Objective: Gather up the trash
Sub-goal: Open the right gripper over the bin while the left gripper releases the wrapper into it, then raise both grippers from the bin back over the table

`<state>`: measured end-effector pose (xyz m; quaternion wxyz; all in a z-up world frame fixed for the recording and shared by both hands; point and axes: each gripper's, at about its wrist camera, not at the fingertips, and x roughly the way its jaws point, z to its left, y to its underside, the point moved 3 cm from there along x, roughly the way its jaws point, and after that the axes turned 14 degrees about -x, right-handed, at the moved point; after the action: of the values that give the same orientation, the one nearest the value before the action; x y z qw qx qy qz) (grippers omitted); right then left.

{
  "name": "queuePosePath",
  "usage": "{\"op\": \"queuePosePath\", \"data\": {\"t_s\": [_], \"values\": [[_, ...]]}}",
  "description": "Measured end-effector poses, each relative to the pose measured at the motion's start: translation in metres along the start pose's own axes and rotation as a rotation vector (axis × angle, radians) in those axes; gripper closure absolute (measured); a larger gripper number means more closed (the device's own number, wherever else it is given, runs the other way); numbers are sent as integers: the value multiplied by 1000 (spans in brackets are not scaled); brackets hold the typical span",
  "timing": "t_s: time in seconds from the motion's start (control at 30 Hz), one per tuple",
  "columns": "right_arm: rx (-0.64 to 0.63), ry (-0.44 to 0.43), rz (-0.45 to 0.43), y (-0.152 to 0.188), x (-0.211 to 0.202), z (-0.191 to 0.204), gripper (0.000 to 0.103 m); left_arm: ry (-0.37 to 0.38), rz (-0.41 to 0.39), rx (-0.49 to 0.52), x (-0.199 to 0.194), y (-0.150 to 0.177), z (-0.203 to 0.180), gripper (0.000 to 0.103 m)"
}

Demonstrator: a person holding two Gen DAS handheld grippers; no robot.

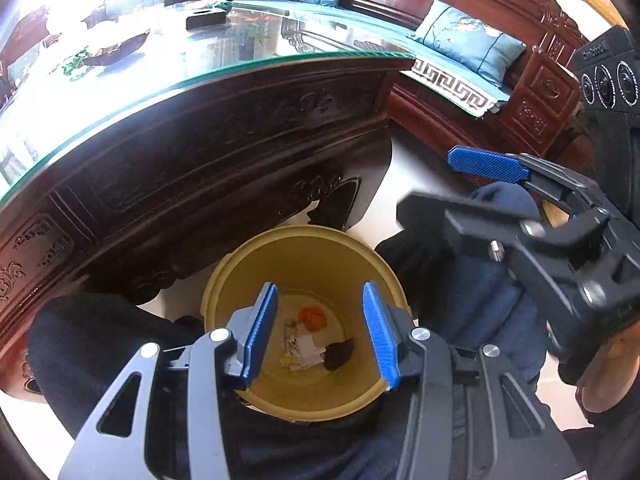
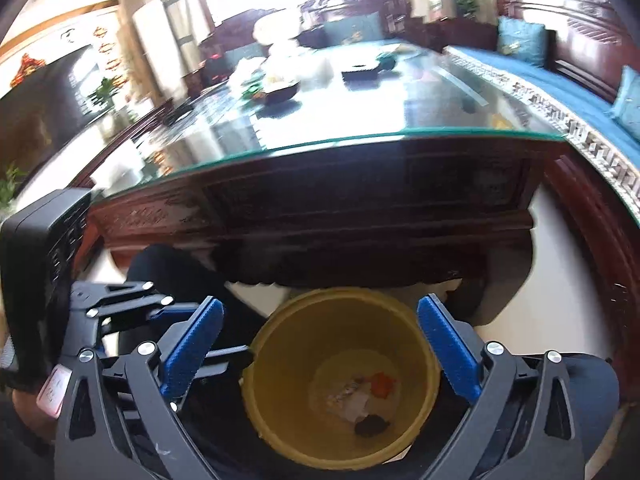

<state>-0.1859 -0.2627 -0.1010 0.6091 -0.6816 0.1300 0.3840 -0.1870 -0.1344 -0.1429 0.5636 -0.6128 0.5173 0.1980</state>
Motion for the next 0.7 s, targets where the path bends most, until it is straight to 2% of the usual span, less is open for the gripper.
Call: {"op": "queuePosePath", "data": {"t_s": [0.1,0.17,0.27,0.43,0.5,0.57,0.7], "values": [[54,23,-12,-6,0,-8,8,3,-16,-15,-5,-5,4,58],[128,-10,1,-11,5,-14,8,1,-30,-25,-9,-10,8,57],[173,-53,-4,-23,11,-18,8,-5,-61,-47,-17,-21,16,55],[81,-63,-108,-52,11,-10,8,-26,-119,-89,-32,-46,35,53],[60,-70,-176,-66,10,-9,8,-33,-141,-105,-37,-58,43,53],[30,-33,-187,-81,14,-7,8,-46,-164,-115,-42,-70,50,53],[-39,-64,-178,-112,26,0,8,-83,-228,-136,-53,-101,69,46]]}}
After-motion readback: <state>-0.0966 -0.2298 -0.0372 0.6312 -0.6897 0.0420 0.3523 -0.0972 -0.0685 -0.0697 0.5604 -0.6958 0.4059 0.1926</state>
